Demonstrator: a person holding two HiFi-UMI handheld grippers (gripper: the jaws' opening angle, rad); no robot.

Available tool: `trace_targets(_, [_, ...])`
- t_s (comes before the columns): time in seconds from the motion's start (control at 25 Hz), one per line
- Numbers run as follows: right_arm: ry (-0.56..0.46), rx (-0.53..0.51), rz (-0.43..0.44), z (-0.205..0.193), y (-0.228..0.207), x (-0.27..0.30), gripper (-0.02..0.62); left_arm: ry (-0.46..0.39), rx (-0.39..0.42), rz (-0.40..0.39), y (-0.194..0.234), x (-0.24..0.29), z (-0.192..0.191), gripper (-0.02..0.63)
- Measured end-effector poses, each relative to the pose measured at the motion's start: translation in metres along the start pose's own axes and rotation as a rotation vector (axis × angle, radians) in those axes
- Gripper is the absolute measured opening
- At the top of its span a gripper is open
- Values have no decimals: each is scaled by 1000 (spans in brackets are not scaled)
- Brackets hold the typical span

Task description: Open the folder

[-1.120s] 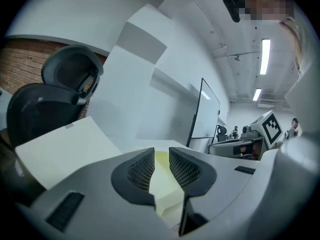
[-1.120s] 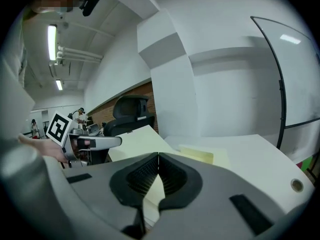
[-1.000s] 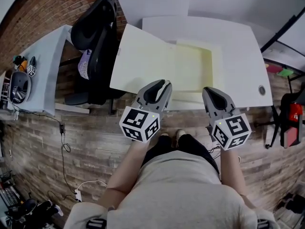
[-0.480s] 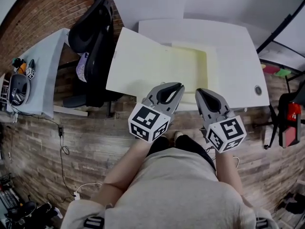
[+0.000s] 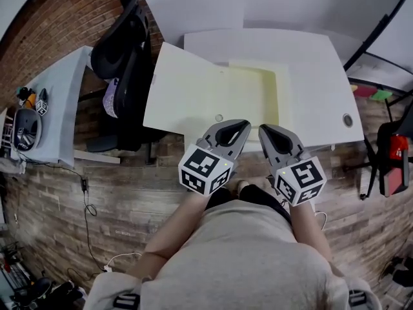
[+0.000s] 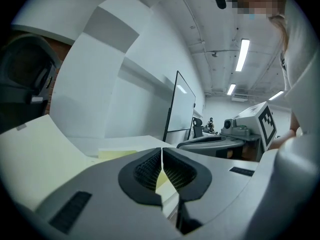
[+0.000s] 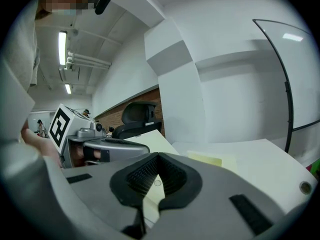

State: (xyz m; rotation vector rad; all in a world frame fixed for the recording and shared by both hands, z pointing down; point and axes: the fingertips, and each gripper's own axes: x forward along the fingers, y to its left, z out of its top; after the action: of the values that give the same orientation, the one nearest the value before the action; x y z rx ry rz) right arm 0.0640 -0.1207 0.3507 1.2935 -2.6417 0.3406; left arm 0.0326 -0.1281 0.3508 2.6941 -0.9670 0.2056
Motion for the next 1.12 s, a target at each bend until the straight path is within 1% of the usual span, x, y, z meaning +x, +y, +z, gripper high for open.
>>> trace_targets(0.24, [-5,16,-14,-2,-1,-2,21,15,-1,20,4,-3,-5,23])
trace_targets(0.56, [-2,22,-13,-5,2,-1,21,10,-9,58,10,-6,-8,23])
trace_targets(1.12, [6,8,-20,-7,3,0,21,29,-27,47,8,-6,-16,23])
